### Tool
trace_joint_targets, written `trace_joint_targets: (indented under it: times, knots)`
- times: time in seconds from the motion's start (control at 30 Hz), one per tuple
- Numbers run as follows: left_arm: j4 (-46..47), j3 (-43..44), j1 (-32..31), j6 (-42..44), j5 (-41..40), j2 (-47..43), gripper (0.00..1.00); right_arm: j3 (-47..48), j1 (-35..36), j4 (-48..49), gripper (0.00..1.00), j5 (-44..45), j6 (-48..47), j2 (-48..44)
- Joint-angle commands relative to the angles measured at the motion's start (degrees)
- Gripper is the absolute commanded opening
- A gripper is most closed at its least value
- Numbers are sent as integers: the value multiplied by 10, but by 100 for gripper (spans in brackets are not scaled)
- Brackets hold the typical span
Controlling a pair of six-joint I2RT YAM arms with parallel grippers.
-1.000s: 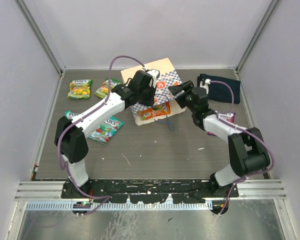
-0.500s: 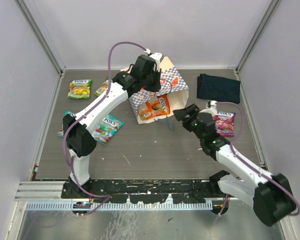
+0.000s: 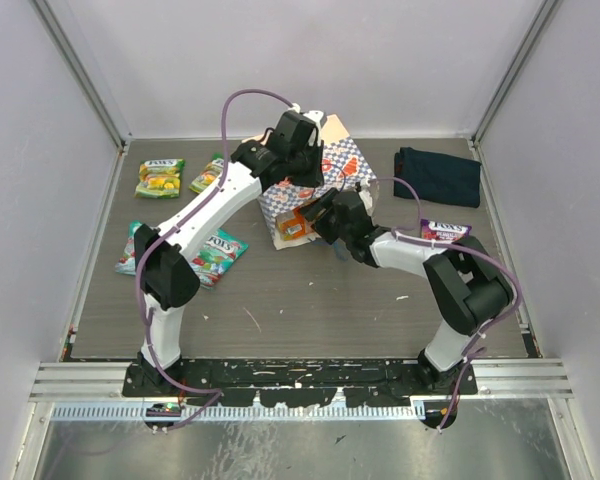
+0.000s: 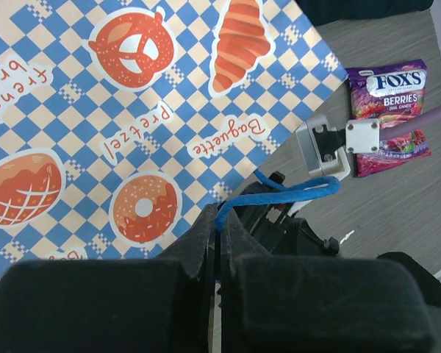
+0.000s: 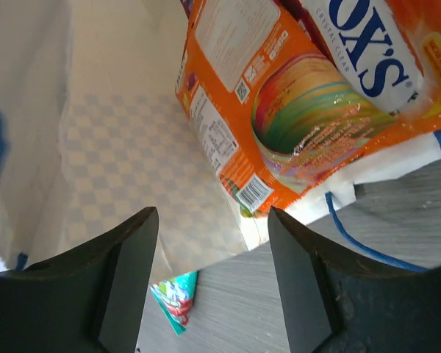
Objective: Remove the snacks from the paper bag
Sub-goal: Adjust the paper bag at the center of the board, then pick up the snack from the paper bag.
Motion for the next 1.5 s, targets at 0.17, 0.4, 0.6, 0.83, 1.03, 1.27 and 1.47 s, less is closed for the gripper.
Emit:
trace_joint_targets:
  times: [0.17, 0.4, 0.6, 0.83, 1.03, 1.27, 1.47]
  knots:
    - [-3, 6, 0, -3, 1, -20, 0, 66, 3, -95, 67, 56, 53, 36]
    - [-12, 15, 1, -7, -2, -10, 0, 51, 5, -89, 66, 51, 90, 49]
    - [-13, -5, 0, -8, -6, -23, 0, 53, 7, -25, 66, 43, 123, 92]
    - [-14, -44, -2, -2, -28, -48, 0, 43, 12, 58, 58, 44, 151, 129]
    - [3, -94, -5, 5, -60, -83, 0, -3, 14, 128, 8, 64, 129, 96]
    - [-6, -100, -2, 30, -85, -97, 0, -26, 15, 144, 1, 16, 66, 29]
    - [-13, -88, 13, 41, -86, -92, 0, -70, 20, 22, 1, 15, 26, -123]
